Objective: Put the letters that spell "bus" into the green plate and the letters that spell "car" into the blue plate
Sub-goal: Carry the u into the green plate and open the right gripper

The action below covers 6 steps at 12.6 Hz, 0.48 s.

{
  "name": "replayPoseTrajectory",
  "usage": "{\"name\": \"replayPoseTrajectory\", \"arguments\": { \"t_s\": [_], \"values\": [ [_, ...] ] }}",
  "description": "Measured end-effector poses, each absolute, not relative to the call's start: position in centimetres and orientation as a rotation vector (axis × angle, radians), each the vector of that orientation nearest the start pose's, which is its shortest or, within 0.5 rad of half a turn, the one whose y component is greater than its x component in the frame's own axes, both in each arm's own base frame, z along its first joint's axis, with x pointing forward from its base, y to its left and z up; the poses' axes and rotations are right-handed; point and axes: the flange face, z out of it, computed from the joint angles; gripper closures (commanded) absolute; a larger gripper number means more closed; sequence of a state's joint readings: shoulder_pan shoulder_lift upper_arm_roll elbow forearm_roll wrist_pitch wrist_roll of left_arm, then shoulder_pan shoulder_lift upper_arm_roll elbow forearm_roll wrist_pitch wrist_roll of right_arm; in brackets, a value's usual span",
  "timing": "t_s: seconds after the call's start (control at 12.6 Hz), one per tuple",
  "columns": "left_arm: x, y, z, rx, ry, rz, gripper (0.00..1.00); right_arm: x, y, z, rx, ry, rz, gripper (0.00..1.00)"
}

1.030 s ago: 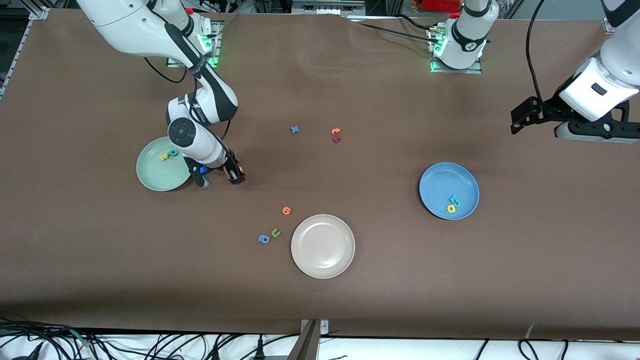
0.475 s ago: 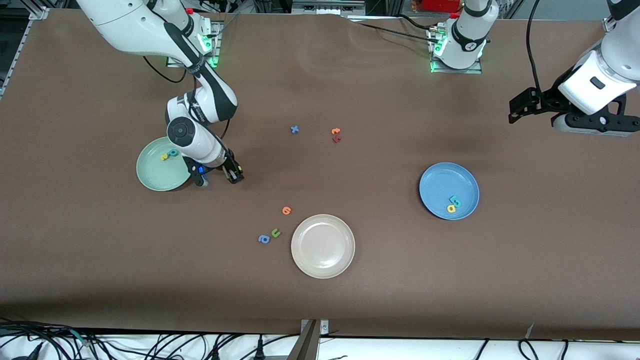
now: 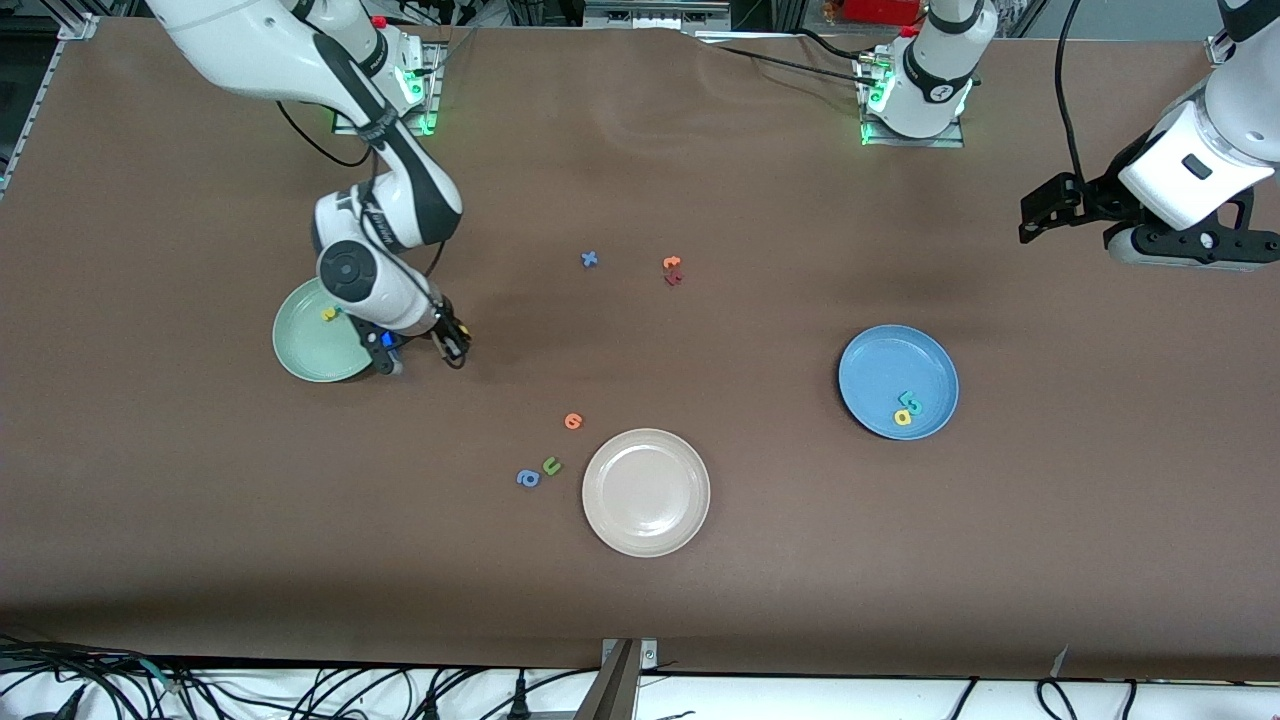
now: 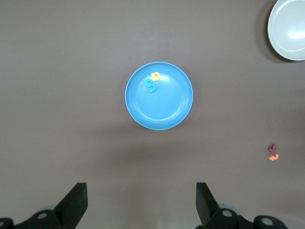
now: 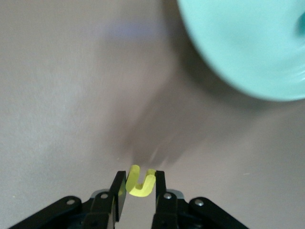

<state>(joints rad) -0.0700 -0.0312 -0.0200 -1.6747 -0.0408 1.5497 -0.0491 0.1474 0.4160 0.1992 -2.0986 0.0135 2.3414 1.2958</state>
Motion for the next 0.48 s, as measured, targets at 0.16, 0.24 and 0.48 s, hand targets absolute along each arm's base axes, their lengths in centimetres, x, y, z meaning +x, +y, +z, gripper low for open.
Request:
{"name": "replayPoseTrajectory", "arguments": {
  "t_s": [0.16, 0.24, 0.48],
  "values": [
    [53.6, -5.3, 59.1, -3.17, 0.063, 0.164, 0.0, 54.4, 15.8, 24.8, -2.902, 1.426, 0.341, 0.9],
    [53.5, -5.3, 59.0, -3.169, 0.063, 0.17, 0.0, 54.7, 13.7, 26.2, -2.939, 1.379, 0.369, 0.9],
    [53.4, -5.4, 59.0, -3.168, 0.067, 0.18, 0.0, 54.8, 6.8, 27.0, -3.026, 1.193, 0.462, 0.87]
  ]
}}
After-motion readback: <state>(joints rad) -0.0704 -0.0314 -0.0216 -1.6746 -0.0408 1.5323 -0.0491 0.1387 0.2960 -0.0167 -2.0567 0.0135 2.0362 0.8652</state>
